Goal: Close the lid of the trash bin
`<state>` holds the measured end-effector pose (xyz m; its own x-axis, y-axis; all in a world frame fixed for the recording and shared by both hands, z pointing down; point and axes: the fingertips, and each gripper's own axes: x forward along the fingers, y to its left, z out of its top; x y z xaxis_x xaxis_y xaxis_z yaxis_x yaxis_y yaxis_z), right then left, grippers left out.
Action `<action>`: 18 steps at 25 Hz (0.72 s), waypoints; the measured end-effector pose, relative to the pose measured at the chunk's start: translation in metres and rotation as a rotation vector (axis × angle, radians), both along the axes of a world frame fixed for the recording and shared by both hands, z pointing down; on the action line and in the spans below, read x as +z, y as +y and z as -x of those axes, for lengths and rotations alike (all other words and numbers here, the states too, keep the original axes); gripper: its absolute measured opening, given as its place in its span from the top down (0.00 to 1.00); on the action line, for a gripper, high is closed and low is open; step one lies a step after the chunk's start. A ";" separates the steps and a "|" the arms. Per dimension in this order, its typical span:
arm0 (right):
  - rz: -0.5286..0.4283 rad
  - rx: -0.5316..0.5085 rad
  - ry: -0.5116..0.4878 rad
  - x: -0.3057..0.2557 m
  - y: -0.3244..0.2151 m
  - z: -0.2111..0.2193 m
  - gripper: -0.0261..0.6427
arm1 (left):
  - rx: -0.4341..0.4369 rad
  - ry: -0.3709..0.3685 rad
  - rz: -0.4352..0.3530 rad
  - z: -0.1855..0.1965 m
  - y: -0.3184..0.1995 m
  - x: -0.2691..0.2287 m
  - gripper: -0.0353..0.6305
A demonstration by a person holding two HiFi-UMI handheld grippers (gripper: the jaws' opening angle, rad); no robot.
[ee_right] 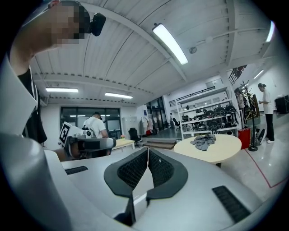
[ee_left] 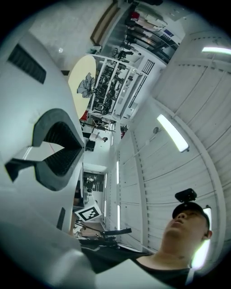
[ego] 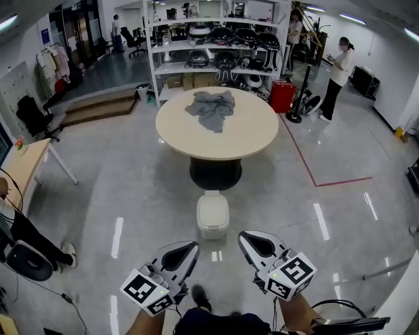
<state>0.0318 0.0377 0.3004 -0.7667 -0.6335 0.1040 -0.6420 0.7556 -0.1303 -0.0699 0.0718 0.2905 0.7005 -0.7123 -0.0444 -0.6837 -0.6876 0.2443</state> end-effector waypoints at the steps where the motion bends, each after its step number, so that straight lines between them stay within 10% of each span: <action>1: -0.001 -0.001 0.001 0.002 0.010 -0.011 0.94 | -0.002 0.003 0.003 -0.011 0.010 0.000 0.95; 18: 0.001 -0.022 -0.124 -0.022 0.141 -0.101 0.94 | -0.099 -0.094 0.080 -0.088 0.161 -0.022 0.95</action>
